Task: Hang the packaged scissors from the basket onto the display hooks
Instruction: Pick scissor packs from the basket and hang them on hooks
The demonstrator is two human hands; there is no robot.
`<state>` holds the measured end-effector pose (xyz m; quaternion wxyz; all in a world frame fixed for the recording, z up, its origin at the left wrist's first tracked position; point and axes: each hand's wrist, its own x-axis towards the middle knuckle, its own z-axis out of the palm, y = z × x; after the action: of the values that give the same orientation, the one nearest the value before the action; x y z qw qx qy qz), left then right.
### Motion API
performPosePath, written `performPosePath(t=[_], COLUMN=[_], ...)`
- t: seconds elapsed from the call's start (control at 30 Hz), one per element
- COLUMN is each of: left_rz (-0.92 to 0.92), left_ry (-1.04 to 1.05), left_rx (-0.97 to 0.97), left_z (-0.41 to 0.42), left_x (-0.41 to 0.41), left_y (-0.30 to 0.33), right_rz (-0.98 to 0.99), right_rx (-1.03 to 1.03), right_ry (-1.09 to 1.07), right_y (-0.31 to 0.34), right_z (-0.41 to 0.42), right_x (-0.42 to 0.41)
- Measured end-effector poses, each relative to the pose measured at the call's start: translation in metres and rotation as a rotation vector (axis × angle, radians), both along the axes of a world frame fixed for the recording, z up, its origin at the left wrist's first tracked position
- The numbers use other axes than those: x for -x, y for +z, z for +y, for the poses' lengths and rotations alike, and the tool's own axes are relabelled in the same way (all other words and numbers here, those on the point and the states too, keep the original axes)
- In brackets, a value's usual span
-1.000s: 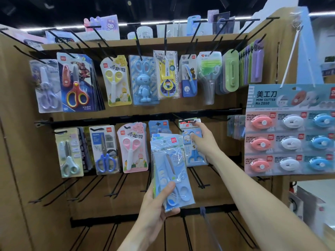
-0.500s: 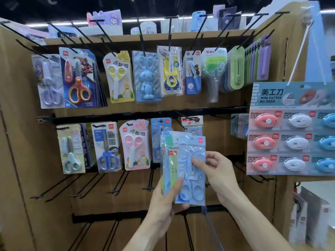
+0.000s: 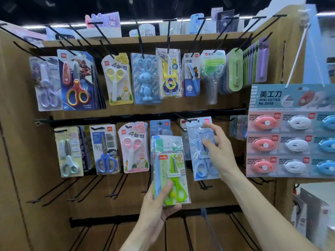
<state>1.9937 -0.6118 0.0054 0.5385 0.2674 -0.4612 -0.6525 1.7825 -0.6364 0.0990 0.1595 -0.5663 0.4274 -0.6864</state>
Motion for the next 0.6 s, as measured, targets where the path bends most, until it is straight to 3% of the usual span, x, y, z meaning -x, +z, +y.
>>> performPosePath(t=[0.33,0.53,0.6], left_rz=[0.001,-0.011,-0.011], left_ry=[-0.007,-0.004,-0.008], left_rx=[0.02,0.044,0.049], left_z=[-0.001,0.0,0.001], left_x=[-0.001,0.004,0.004], left_y=[0.002,0.005,0.005], right_rz=[0.016,0.203,0.147], right_rx=[-0.123,-0.27,-0.196], right_ry=[-0.036,-0.228,-0.329], right_y=[0.003,0.01,0.0], right_z=[-0.042,-0.056,-0.036], right_x=[0.003,-0.002,-0.006])
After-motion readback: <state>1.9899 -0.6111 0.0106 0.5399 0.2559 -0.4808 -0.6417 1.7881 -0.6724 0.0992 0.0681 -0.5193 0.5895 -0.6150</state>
